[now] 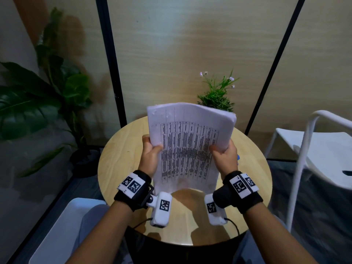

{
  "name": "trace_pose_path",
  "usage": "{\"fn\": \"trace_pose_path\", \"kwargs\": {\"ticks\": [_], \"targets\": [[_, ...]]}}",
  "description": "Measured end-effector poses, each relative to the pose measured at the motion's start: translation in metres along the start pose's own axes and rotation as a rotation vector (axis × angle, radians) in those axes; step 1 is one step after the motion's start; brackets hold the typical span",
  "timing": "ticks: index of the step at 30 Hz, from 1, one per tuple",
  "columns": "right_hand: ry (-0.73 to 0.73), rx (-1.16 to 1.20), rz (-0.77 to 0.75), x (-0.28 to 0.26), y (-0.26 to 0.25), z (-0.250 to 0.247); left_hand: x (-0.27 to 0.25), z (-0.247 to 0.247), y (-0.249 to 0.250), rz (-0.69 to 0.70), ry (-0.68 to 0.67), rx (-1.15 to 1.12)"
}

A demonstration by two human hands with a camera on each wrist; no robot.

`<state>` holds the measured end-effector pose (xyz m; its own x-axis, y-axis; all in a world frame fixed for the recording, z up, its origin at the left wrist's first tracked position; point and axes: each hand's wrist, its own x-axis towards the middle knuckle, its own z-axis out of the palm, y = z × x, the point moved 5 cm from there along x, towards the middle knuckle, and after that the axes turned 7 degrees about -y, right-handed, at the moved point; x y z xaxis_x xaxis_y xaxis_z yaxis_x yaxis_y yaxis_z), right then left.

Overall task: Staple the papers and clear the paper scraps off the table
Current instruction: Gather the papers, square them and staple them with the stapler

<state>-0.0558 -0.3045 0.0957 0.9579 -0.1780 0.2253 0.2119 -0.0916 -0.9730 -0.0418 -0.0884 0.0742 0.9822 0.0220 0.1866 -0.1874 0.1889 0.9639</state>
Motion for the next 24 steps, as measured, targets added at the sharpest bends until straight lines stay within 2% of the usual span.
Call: {"fn": "trace_pose_path", "kwargs": {"ticks": [3, 7, 14, 19, 24], "targets": [[-0.033, -0.006, 0.101, -0.014, 0.027, -0.002, -0.013, 0.0, -0.021, -0.069, -0.017, 0.012], [-0.024, -0.001, 0.117, -0.014, 0.03, -0.003, -0.022, -0.003, -0.039, -0.119, 0.01, 0.096], [-0.065, 0.015, -0.021, 0.004, -0.007, -0.008, 0.0, 0.007, 0.025, 0.07, 0.003, 0.132], [-0.034, 0.036, -0.084, 0.01, -0.024, -0.011, 0.013, 0.013, 0.057, 0.184, -0.012, 0.192], [-0.059, 0.04, -0.113, 0.014, -0.021, -0.009, 0.011, 0.011, 0.056, 0.18, -0.016, 0.16]]}}
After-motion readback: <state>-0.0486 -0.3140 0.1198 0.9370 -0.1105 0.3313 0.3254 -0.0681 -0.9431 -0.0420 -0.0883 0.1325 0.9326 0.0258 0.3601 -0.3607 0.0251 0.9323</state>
